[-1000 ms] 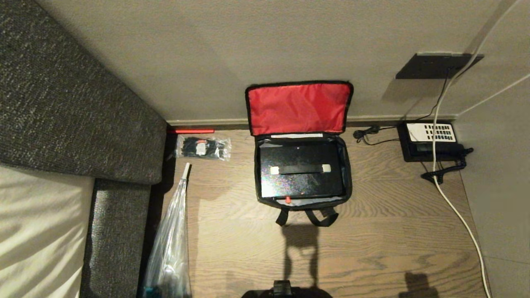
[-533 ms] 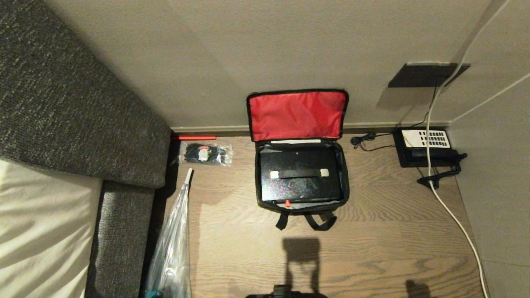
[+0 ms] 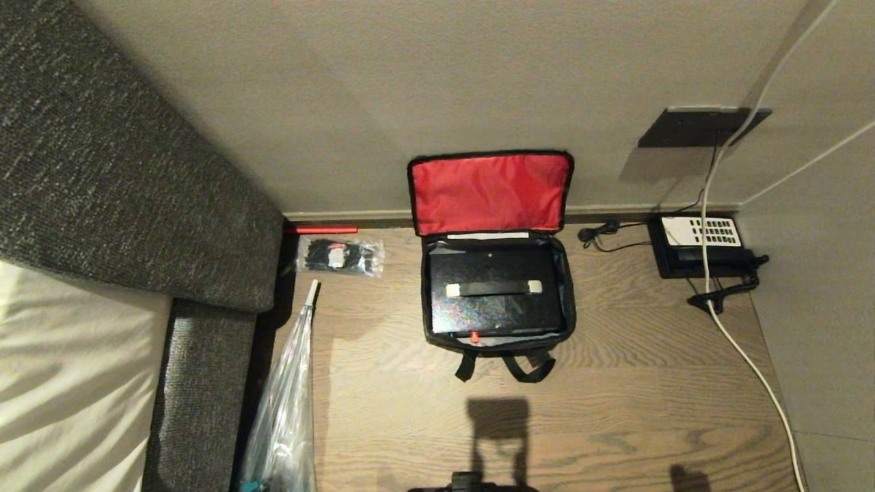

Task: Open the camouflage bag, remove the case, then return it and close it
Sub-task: Grip the handle

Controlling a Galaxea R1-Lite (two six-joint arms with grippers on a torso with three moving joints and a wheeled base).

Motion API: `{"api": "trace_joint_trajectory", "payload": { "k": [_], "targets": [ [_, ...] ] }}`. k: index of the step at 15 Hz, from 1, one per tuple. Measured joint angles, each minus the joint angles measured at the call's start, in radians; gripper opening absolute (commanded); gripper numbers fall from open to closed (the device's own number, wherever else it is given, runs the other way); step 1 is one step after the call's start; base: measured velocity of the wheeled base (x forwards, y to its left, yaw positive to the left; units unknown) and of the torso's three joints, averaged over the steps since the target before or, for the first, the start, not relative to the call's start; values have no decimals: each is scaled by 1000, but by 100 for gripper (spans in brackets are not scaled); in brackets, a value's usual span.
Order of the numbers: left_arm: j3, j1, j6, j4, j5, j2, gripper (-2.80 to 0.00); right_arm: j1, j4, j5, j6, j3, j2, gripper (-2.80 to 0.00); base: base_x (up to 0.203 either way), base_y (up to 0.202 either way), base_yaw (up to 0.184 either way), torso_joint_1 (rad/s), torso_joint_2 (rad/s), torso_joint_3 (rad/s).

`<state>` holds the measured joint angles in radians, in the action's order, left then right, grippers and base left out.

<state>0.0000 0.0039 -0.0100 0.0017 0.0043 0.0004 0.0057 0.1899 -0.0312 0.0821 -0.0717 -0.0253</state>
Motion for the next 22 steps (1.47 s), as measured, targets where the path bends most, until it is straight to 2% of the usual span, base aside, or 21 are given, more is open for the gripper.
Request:
{"api": "trace_joint_trajectory", "payload": {
  "k": [8,12,22],
  "targets": [
    [0,0,6,7,0,0,-280,0,-2,0,4,0,-1,-280,0,0,0,0,0,0],
    [0,0,21,3,-1,0,-280,0,-2,0,2,0,-2,-280,-135,0,1,3,0,1],
    [0,0,19,1,-1,0,-280,0,33,-2,15,-23,-3,-280,0,0,0,0,0,0]
  ]
}}
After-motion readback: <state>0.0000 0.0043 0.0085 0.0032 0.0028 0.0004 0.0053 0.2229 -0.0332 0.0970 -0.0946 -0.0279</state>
